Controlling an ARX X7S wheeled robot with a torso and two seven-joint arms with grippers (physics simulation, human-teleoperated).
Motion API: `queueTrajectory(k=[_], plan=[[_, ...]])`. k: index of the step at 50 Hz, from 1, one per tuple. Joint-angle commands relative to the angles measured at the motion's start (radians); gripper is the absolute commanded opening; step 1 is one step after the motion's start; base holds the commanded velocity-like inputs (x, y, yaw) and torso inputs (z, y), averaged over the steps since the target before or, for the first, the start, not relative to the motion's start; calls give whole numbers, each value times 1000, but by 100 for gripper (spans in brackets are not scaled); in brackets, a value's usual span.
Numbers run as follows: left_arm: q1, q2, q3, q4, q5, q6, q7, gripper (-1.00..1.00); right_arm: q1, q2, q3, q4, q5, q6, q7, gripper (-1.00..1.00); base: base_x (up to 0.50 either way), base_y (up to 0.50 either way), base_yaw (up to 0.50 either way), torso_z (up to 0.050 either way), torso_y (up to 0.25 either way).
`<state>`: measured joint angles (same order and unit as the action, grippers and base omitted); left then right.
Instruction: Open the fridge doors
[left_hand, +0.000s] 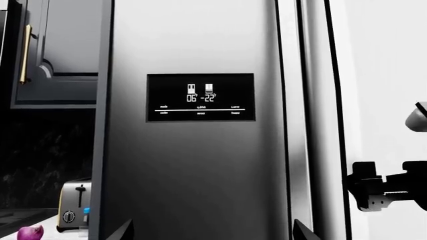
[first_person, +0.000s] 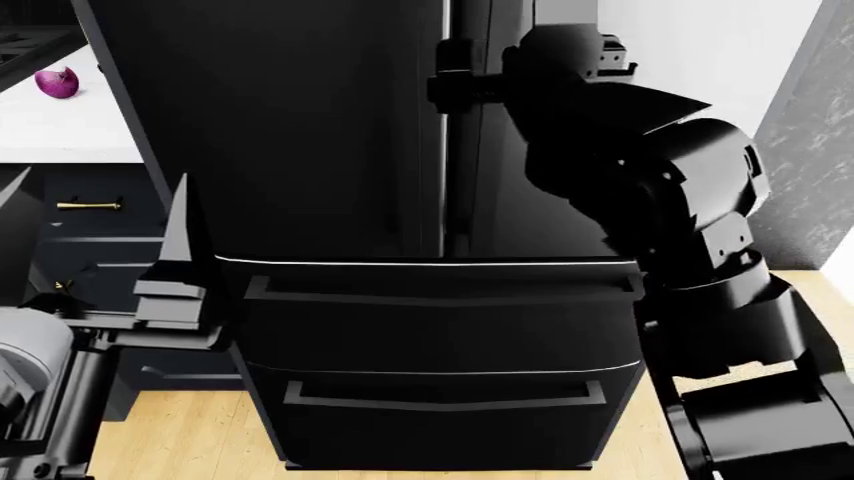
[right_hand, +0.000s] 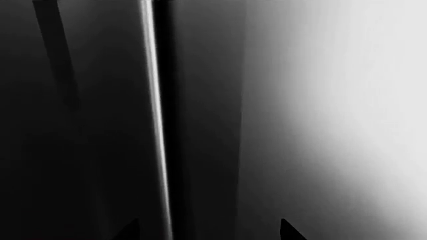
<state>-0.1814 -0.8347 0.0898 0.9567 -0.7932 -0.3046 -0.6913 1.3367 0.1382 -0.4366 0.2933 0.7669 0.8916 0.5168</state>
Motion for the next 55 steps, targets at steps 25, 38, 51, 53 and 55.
queueTrajectory(k=[25,38,51,53,55], plan=[[15,-11,-7,-11,-4,24,-1,100,115,-91,-105,450,-125,-265,-162,100,0,0,0,0,0],[25,-16,-6,0,-2,25,-11,100,165,-110,-124,602,-140,-340,-189,100,0,0,0,0,1],[31,-21,-5,2,-3,29,-15,100,170,-106,-134,638,-123,-383,-193,-100,0,0,0,0,0],[31,-22,-5,2,-3,30,-16,100,169,-103,-134,631,-117,-381,-191,-100,0,0,0,0,0],[31,-22,-5,3,-3,30,-17,100,171,-102,-134,628,-113,-380,-190,-100,0,0,0,0,0]])
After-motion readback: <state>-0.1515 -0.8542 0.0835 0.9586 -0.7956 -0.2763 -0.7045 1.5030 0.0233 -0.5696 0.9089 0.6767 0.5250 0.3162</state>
